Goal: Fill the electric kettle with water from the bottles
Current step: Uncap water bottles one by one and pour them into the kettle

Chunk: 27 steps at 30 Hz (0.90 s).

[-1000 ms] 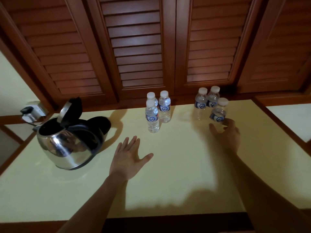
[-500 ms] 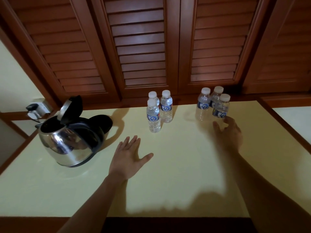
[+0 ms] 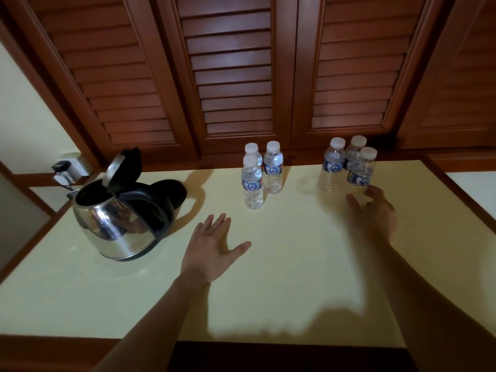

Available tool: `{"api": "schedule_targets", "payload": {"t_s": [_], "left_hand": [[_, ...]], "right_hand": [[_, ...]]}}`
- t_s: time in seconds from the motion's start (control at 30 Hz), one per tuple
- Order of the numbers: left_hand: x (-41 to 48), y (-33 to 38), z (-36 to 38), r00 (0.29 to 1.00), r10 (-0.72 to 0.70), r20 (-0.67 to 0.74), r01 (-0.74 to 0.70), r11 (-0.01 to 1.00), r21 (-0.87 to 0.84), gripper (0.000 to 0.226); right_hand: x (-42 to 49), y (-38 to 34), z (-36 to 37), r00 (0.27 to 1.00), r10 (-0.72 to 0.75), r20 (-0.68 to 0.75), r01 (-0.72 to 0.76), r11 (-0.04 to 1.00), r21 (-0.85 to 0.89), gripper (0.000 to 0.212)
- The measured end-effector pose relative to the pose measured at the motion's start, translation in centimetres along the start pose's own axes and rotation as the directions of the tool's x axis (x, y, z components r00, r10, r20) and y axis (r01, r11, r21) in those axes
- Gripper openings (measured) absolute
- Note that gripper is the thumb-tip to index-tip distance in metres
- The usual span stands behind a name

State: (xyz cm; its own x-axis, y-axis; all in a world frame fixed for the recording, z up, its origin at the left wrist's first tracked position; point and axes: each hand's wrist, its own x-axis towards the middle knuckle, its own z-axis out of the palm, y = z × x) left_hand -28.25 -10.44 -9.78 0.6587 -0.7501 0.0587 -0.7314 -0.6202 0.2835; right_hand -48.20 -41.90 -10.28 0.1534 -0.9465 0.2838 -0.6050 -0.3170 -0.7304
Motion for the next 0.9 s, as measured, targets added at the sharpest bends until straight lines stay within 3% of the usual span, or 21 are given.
{"api": "schedule_targets", "payload": {"t_s": [0.1, 0.17, 0.3, 0.4, 0.6, 0.73, 0.9], "left_hand": [[0.0, 0.0, 0.0, 1.0, -0.002, -0.001, 0.002, 1.0, 0.007, 0.096], [0.0, 0.1, 0.0, 1.0, 0.0, -0.003, 0.0, 1.0, 0.007, 0.096], [0.0, 0.1, -0.2, 1.0, -0.004, 0.005, 0.004, 1.0, -0.001, 0.095], [0.1, 0.1, -0.3, 1.0, -0.005, 0.007, 0.005, 1.0, 0.01, 0.095], [0.0, -0.1, -0.2, 1.0, 0.0, -0.008, 0.0, 1.0, -0.015, 0.094], [-0.1, -0.1, -0.3, 1.0, -0.008, -0.014, 0.008, 0.999, -0.04, 0.092], [-0.2, -0.1, -0.3, 1.0, -0.012, -0.011, 0.011, 0.998, -0.061, 0.093]], "right_hand": [[-0.4, -0.1, -0.2, 1.0, -0.001, -0.024, 0.003, 0.997, 0.081, 0.057], [-0.9, -0.3, -0.7, 0.993, -0.03, -0.112, 0.044, 0.992, 0.118, 0.055], [-2.9, -1.3, -1.0, 0.938, -0.236, -0.253, 0.264, 0.961, 0.081, 0.038], [-5.4, -4.1, 0.5, 0.914, -0.383, -0.131, 0.4, 0.904, 0.153, 0.032], [-7.7, -12.5, 4.2, 0.886, -0.406, 0.225, 0.326, 0.889, 0.321, 0.044], [-7.6, -15.9, 5.5, 0.847, -0.474, 0.242, 0.396, 0.865, 0.309, 0.045], [-7.6, -17.1, 6.7, 0.848, -0.472, 0.24, 0.383, 0.86, 0.339, 0.042]]}}
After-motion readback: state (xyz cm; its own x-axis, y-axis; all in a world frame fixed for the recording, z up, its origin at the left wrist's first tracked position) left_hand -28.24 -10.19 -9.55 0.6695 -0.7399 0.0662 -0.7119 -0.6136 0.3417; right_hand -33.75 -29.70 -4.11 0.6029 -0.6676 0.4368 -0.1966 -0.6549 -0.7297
